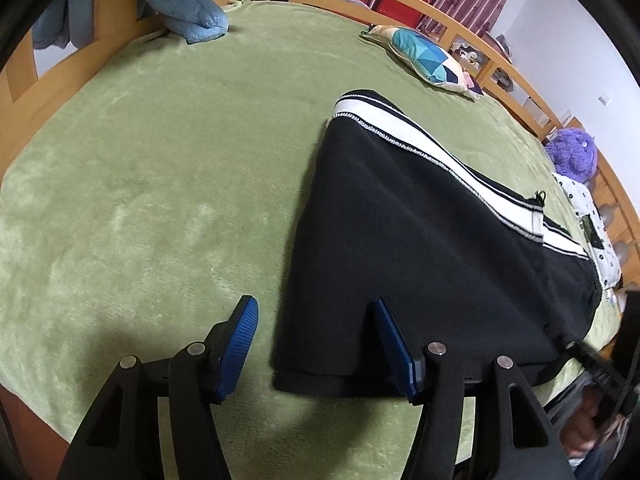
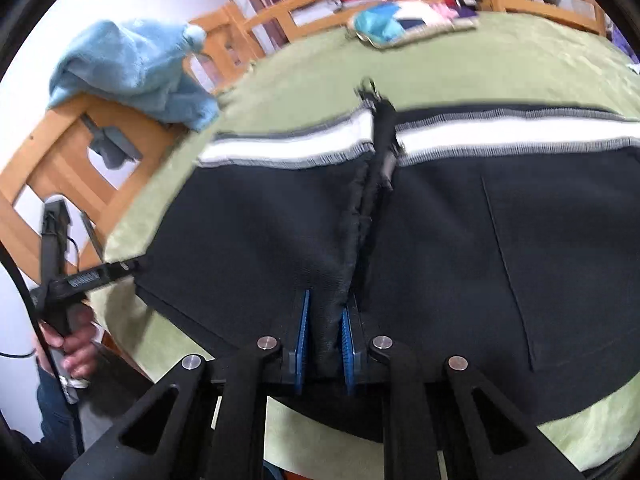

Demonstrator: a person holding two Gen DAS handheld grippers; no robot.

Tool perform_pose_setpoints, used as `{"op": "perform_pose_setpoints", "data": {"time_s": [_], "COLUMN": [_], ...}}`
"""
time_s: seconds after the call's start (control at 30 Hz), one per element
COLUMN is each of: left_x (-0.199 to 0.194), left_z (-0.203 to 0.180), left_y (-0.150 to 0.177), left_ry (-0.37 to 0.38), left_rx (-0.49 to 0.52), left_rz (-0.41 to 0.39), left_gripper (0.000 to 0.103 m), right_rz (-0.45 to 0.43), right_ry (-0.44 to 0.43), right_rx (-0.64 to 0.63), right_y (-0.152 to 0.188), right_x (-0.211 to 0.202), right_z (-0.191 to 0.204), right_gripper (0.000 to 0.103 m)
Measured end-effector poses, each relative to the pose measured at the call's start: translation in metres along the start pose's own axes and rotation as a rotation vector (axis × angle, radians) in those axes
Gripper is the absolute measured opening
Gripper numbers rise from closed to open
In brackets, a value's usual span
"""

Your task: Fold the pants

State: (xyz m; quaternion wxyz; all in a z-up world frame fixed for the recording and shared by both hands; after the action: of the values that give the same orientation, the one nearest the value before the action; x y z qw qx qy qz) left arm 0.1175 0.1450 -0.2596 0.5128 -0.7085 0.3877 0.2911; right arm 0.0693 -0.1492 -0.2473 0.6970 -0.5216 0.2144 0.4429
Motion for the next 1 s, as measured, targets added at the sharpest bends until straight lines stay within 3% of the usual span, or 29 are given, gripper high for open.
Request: {"op": "perform_pose_setpoints", "data": {"time_s": [0.17, 0.23, 0.37, 0.4, 0.5, 0.57, 0.7, 0.83, 1.0], "left_x": [0.014, 0.019, 0.024, 0.025, 0.022, 0.012, -0.019, -0.056, -0.084], "left_z": [0.006, 0.007, 0.000, -0.003, -0.015, -0.023, -0.042, -0.106, -0.210], "left_y": [0.002, 0.003, 0.003, 0.002, 0.000, -0.005, -0.023, -0.038, -0.039], "left_ry": [0.069, 0.086, 0.067, 0.059, 0.006, -0.041, -0.087, -0.227, -0.218], "left_rx": [-0.098, -0.130, -0.125, -0.112, -0.035, 0.040, 0.073, 0.304, 0.519], "left_rz": [0.046, 0.055, 0.048, 0.043, 0.007, -0.029, -0.106, -0.217, -0.284], "left_gripper": [0.066, 0.067, 0.067, 0.059, 0.036, 0.028, 0.024, 0.023, 0.021], "right_rz": [-0.011, -0.012, -0.035, -0.039, -0.055, -0.087, -0.120, -0.145, -0.196], "right_ry": [0.092, 0.100, 0.110, 0.105, 0.087, 0.113, 0.120, 0.124, 0.166], "right_rx": [-0.093, -0.092, -0.061, -0.050, -0.020, -0.013, 0.000, 0.036, 0.039], "right_y": [0.000, -0.002, -0.005, -0.006, -0.009, -0.013, -0.016, -0.021, -0.034], "right_x": [0.001, -0.006, -0.021, -0.024, -0.035, -0.046, -0.066, -0.082, -0.106], "right_z": [0.013, 0.009, -0.007, -0.011, -0.022, -0.030, -0.047, -0.071, -0.095], "right_gripper": [0.028, 0.038, 0.043, 0.045, 0.046, 0.046, 0.046, 0.047, 0.047]}}
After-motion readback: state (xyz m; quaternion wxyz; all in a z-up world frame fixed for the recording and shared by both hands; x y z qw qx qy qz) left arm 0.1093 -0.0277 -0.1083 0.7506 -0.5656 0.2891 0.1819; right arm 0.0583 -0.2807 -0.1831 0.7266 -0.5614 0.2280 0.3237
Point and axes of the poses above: each gripper's, at about its wrist camera, not at the fingertips, and x roughly the way its jaws point, z to its left, y to its underside, the point moved 8 cm from there along x, roughly the way its jaws point, and after that the axes turned 1 degree about y, right-handed, at the moved point
